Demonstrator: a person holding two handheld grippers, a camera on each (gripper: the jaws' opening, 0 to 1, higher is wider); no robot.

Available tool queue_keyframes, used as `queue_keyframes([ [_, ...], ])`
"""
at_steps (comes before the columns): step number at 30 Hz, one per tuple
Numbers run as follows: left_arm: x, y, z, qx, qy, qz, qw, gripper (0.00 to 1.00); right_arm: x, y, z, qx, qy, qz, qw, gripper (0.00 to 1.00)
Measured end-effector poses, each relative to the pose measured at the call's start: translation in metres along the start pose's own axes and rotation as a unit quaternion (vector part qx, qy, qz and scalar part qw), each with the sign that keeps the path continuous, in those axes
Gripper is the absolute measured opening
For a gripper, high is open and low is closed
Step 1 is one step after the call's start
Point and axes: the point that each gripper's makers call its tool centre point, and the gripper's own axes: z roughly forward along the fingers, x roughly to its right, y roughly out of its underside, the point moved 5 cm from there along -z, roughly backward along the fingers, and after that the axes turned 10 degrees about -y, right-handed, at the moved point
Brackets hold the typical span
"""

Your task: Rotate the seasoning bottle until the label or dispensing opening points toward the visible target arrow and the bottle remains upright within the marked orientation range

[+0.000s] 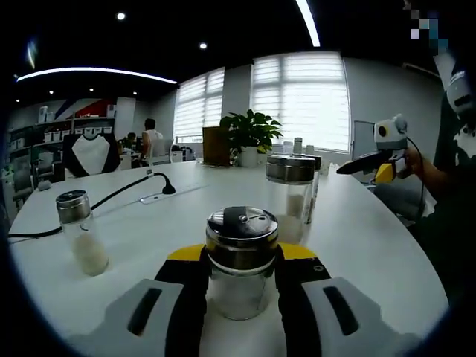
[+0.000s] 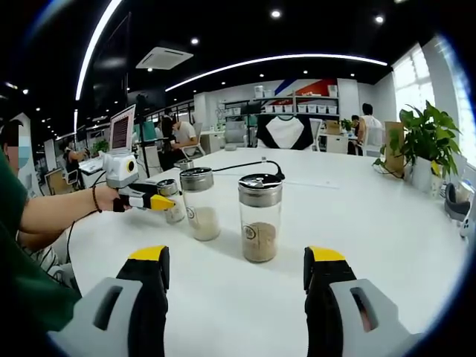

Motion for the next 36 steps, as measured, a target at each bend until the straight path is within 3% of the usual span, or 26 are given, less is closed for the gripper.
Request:
queue_keyframes([
  [21, 0.0011, 0.0026, 0.0015, 0.012, 0.066, 0.025, 0.9974, 0.36, 0.0001, 0.0017, 0.0036, -0.007, -0.004, -0.001, 1.0000, 0.75],
  [36, 0.0037, 0.0036, 0.0033, 0.011, 0.075, 0.026, 0.9968, 0.36, 0.0023, 0.0039, 0.0037, -0.010, -0.002, 0.003, 0.9999, 0.75],
])
